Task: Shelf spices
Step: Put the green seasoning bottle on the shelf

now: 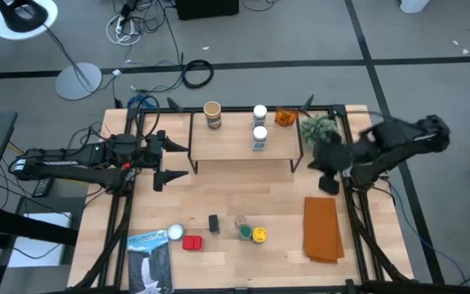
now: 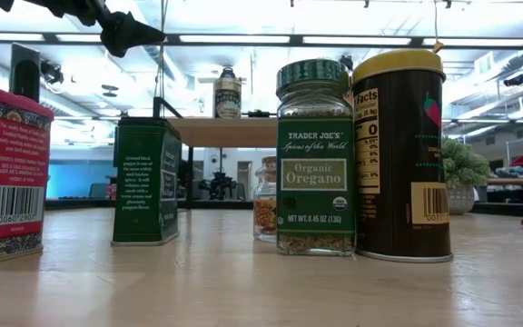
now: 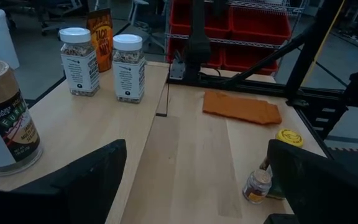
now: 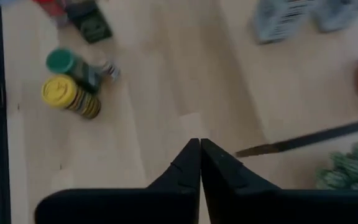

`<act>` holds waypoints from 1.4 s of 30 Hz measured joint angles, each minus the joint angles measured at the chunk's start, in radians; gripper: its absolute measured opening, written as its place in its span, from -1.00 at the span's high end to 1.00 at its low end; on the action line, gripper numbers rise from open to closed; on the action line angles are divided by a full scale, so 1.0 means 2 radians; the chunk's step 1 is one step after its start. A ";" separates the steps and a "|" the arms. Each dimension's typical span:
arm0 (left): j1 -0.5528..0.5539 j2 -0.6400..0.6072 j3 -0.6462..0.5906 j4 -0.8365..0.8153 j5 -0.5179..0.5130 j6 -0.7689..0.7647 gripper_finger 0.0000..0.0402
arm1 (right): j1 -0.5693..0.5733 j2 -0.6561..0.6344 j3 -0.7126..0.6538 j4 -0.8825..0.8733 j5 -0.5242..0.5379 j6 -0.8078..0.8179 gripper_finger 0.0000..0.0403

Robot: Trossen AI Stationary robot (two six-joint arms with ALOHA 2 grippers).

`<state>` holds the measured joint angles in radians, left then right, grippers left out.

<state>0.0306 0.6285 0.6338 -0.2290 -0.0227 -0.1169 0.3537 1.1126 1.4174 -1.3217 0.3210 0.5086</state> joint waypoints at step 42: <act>0.000 0.000 0.000 0.000 0.000 0.000 -0.97 | 0.060 0.334 0.000 0.423 -0.077 -0.058 -0.65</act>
<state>0.0303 0.6283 0.6334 -0.2291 -0.0224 -0.1169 0.4746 1.7811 1.4174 -0.4747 0.1678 0.3919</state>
